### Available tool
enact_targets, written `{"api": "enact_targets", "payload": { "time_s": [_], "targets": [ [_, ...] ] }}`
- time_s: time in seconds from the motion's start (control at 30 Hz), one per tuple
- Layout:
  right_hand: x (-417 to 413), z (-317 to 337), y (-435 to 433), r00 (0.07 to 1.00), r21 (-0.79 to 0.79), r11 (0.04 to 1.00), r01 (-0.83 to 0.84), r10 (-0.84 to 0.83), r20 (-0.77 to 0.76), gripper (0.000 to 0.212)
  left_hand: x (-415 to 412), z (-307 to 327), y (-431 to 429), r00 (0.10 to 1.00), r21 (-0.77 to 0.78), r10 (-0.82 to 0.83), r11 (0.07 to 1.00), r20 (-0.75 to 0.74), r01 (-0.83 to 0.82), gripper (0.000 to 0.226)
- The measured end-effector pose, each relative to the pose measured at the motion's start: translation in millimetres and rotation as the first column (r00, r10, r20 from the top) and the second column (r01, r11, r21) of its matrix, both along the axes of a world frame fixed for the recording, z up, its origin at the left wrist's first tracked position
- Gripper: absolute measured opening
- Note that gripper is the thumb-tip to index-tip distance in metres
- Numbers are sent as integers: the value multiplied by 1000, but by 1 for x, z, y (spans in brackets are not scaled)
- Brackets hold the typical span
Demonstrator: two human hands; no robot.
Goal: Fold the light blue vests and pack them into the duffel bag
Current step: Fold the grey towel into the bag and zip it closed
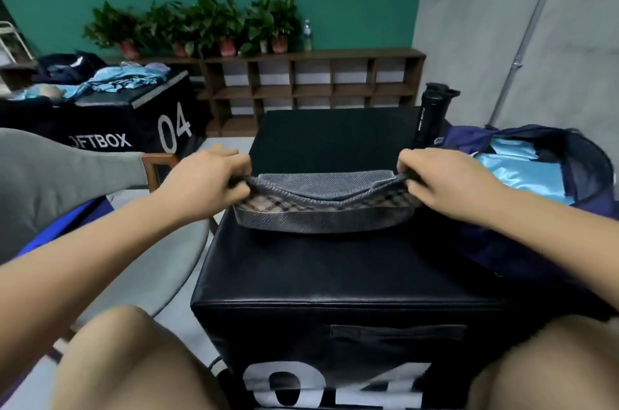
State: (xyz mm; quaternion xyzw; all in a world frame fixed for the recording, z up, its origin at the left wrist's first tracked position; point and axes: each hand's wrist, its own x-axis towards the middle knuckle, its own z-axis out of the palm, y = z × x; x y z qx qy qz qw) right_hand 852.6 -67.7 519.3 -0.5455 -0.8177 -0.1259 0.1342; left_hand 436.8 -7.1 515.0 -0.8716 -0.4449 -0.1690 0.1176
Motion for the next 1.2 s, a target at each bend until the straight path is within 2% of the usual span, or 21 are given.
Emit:
{"api": "enact_targets", "payload": {
  "time_s": [0.2,0.4,0.63,0.7,0.8,0.93,1.03,1.2],
  "targets": [
    [2,74,20,996,62,997,53,-48,-73,19,8,74,10,992,22,37,999,118,-39,11],
    [4,142,7,988,141,989,38,-16,-156,18,9,137,-5,970,105,46,992,237,-72,4],
    [12,189,-17,936,192,981,37,33,-350,13,1,182,-20,866,100,52,988,498,-117,4],
    [14,186,-17,936,138,990,35,16,-351,12,0,181,-21,863,54,68,993,500,-110,6],
    [18,178,-8,942,55,998,38,-18,-334,9,0,173,-17,902,-3,98,994,421,-107,10],
    [21,168,18,956,27,997,70,-59,-287,10,5,161,4,922,-58,134,991,364,-121,11],
    [20,167,42,961,45,995,94,-79,-266,10,8,161,24,929,-55,156,988,335,-146,11],
    [19,180,64,939,193,973,128,-56,-339,11,9,176,41,907,66,110,987,407,-149,11]
  ]
}}
